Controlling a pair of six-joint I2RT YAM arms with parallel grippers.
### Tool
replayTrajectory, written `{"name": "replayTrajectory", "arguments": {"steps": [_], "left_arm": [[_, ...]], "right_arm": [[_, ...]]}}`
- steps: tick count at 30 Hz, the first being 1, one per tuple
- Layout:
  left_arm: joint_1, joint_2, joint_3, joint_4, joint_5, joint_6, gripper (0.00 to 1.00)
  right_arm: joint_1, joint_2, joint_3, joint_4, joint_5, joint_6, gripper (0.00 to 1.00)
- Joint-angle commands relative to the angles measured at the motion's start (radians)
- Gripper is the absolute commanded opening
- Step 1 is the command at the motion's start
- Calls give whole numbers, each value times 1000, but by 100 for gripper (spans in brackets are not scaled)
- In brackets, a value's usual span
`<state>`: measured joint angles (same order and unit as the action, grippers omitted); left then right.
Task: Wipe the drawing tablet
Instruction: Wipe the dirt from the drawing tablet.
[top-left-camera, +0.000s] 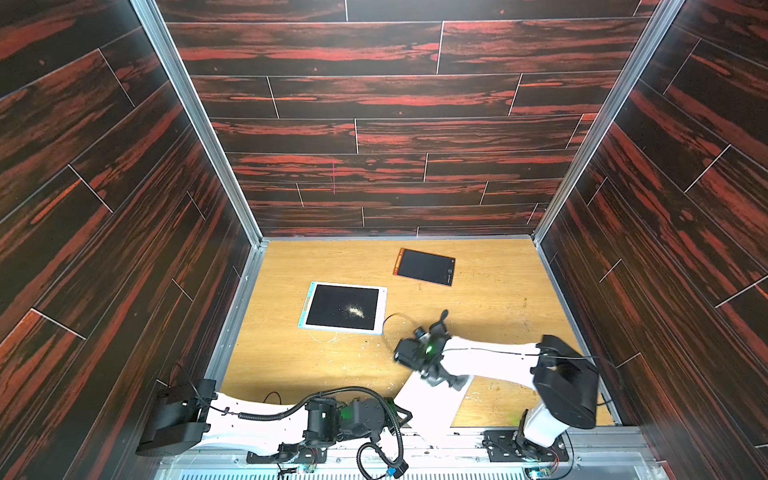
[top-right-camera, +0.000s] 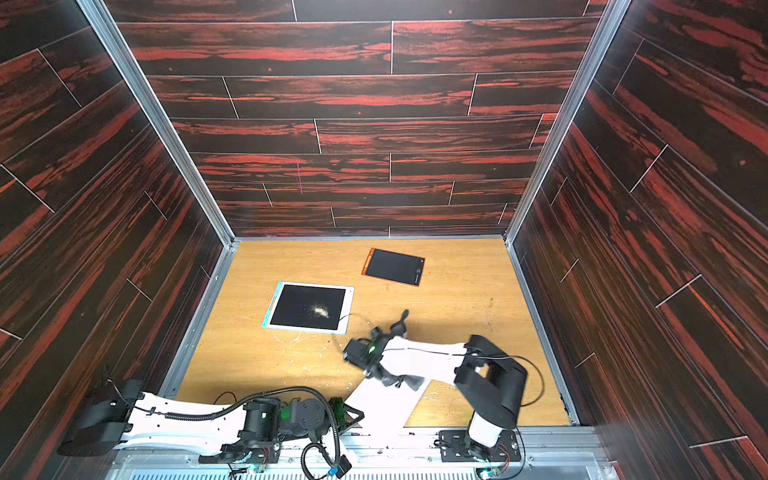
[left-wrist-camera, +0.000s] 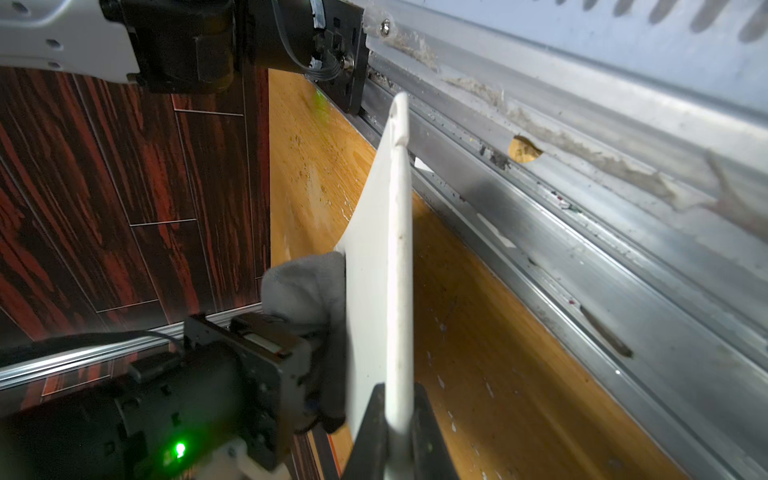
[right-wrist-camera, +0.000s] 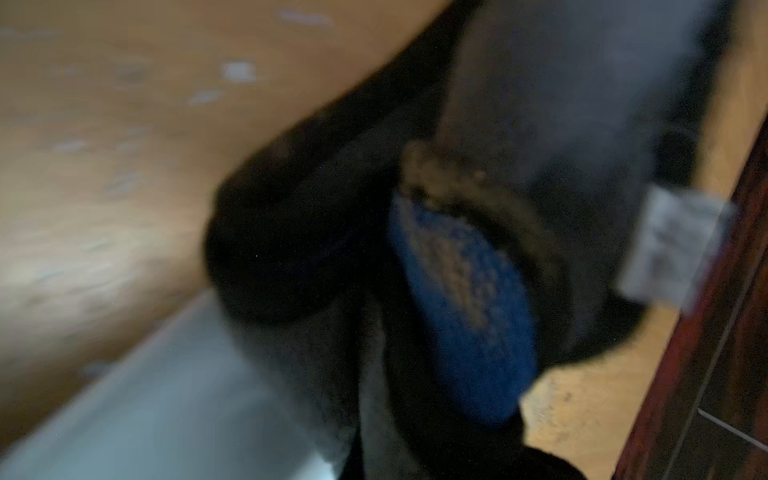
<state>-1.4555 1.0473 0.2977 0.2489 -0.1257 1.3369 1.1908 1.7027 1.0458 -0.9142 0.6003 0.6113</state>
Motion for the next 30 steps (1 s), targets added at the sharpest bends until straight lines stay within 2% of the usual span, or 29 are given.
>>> {"name": "replayTrajectory", "arguments": {"steps": [1,5,9,12,15,17,18,20,21,22,27,30], "left_arm": [[0,2,15,-33,-54,-11,0],[0,17,15,-12,-63,-10,0],[1,39,14,16,-67,-13,0],[0,52,15,31,-68,-13,0],[1,60,22,36,-68,-10,0],[0,59,24,36,-66,-8,0],[1,58,26,35,-65,-8,0],[0,53,25,34,-61,-14,0],[0,50,23,32,-60,-16,0],[1,49,23,35,-58,-20,0],[1,43,18,32,-59,-24,0],[1,34,17,26,-58,-25,0]], "right_arm": [[88,-42,-11,97,-245,-31,0],[103,-217,-112,245,-612,-35,0],[101,-358,-199,403,-904,20,0],[75,-401,-255,486,-1021,62,0],[-30,-416,-320,481,-1028,67,0],[-132,-411,-358,420,-960,43,0],[-178,-402,-364,363,-852,27,0],[-221,-358,-335,219,-546,24,0],[-222,-329,-304,116,-363,85,0],[-226,-292,-274,65,-277,130,0],[-216,-232,-160,-138,-22,329,0],[-210,-233,-122,-235,65,410,0]]}}
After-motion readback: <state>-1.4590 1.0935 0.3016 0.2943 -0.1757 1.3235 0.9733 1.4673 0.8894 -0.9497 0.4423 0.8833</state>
